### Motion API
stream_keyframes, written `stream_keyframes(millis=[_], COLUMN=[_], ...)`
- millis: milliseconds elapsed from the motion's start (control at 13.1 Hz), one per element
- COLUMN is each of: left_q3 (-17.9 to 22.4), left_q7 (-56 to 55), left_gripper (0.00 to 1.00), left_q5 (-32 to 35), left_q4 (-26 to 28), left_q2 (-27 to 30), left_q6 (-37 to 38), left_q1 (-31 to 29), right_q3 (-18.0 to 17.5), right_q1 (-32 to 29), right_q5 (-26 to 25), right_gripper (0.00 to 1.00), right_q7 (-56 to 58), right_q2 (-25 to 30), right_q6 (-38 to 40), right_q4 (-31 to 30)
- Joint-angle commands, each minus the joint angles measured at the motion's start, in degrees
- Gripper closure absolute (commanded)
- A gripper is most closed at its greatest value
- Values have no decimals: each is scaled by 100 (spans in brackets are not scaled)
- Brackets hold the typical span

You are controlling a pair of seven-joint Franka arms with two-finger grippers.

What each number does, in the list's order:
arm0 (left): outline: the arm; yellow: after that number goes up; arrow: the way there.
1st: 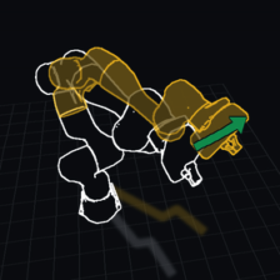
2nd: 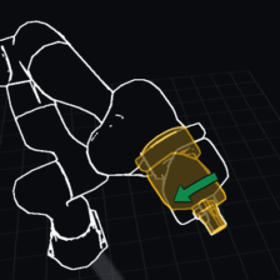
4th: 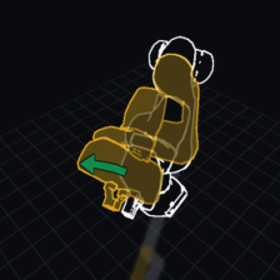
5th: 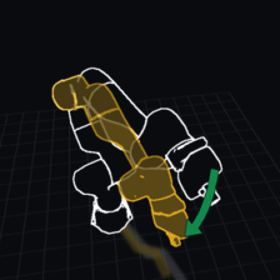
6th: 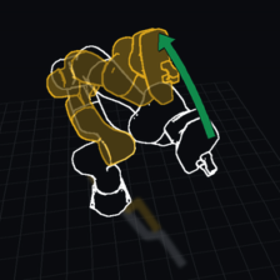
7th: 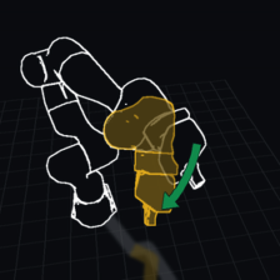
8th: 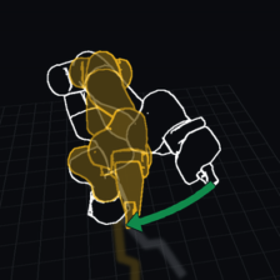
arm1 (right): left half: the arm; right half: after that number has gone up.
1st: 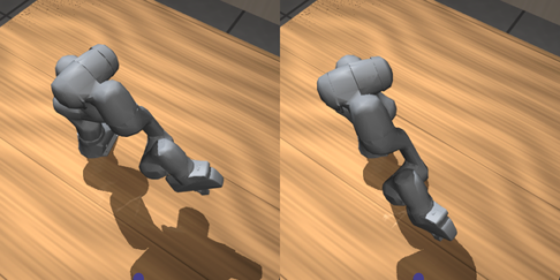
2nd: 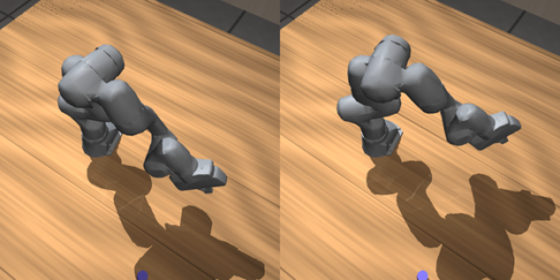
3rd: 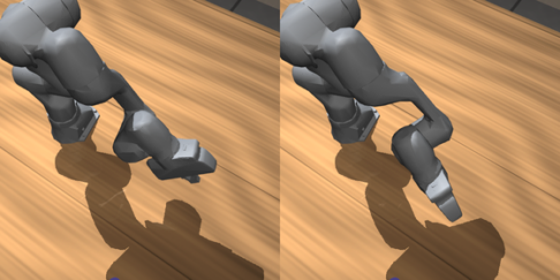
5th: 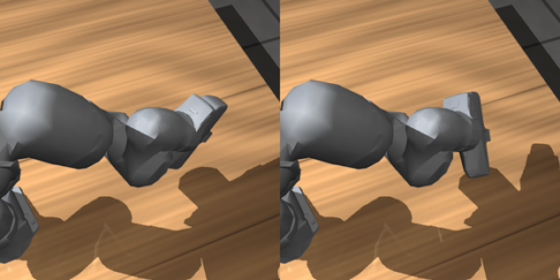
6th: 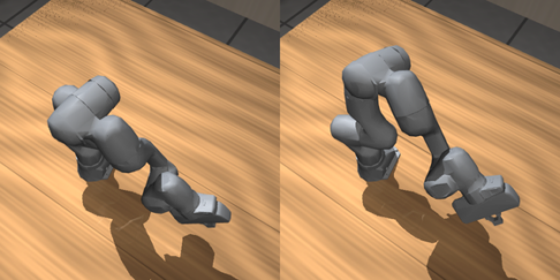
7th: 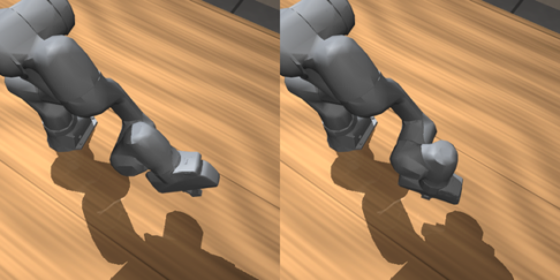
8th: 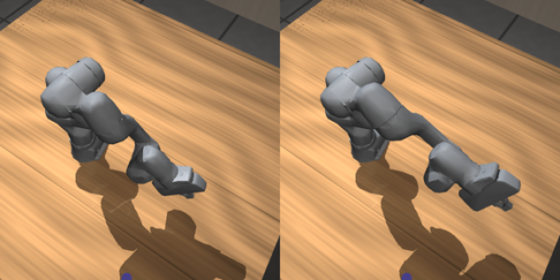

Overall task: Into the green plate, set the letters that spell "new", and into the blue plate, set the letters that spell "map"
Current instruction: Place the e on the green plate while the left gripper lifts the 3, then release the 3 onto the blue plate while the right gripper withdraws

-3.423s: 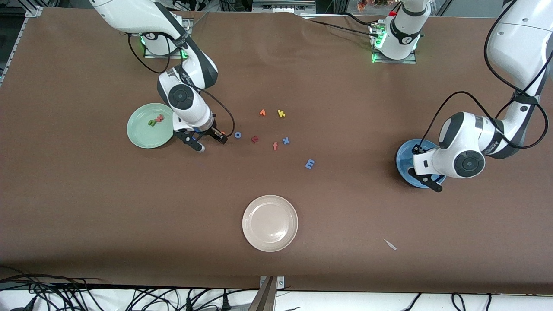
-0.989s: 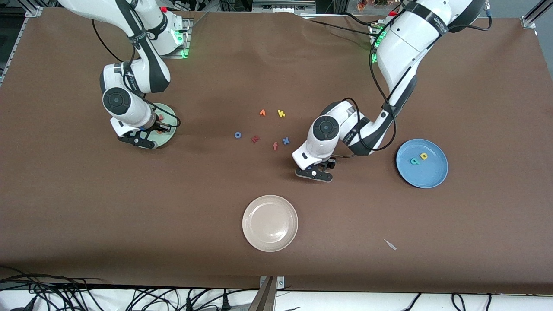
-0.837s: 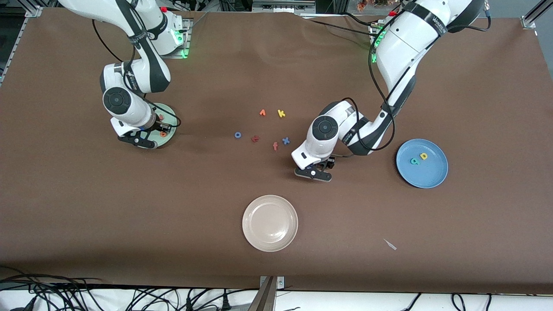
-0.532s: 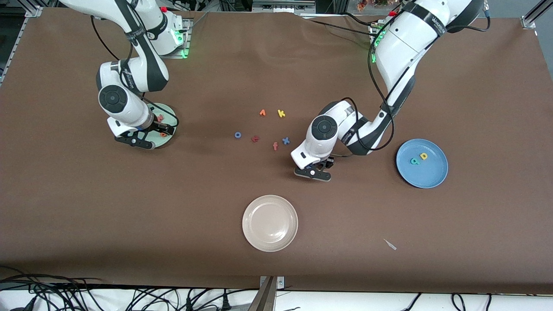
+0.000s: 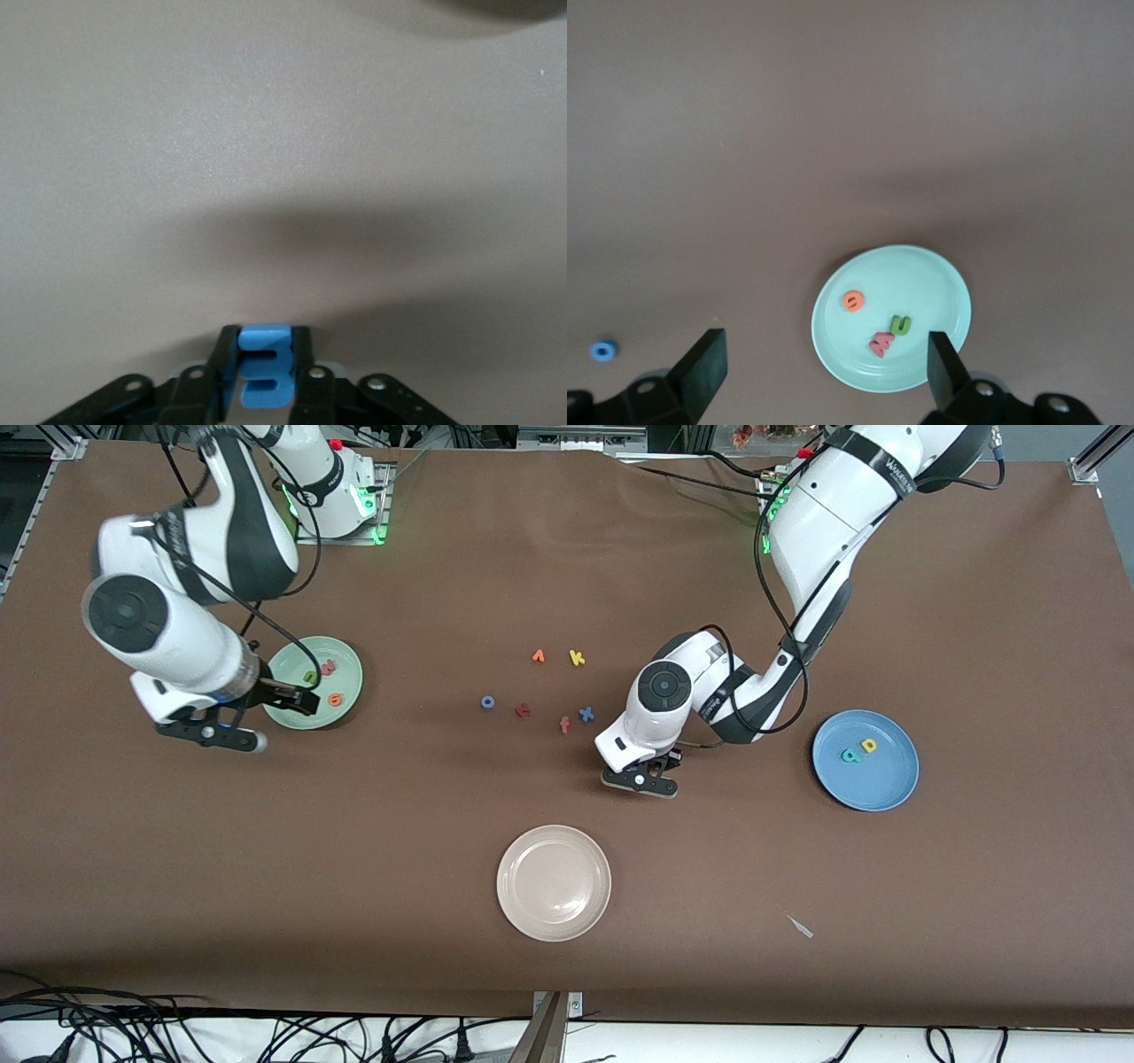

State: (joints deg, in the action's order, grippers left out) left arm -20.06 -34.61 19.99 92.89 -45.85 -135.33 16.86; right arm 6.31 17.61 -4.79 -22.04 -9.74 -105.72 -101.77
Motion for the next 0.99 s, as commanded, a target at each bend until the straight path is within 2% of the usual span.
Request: stream_keyframes(millis=[0,152,304,456,609,761,913], left_q3=[37,37,-24,-191,-297,-297,-297], left_q7=[-28,24,365,919,1761,2718,3930], left_gripper=[83,88,93,94,94,94,93], left_q5=[128,137,68,-160,-232,-232,-162], left_q4=[-166,-166,-201,-202,-202,-202,-193], left_q2=[-179,-109,110,365,593,770,814], left_q6=[59,164,863,1367,2086,2772,3186], left_q1=[45,-16,-313,-753,-1175,-1588,-2088], right_q3=[72,-67,-471,-621,-648,-840,-868], right_q1=[14,-518,-1397,-1918,-1954,-1954,-1954], right_q5=[101,188,531,663,602,418,417], right_gripper=[0,0,0,0,0,0,0], right_q7=[480,708,1069,1262,1255,1255,1255], right_q2=[85,375,639,973,1027,1018,1027], right_q6=[726,1025,1018,1114,1185,1079,1184], right_q4=[860,879,896,835,729,659,650])
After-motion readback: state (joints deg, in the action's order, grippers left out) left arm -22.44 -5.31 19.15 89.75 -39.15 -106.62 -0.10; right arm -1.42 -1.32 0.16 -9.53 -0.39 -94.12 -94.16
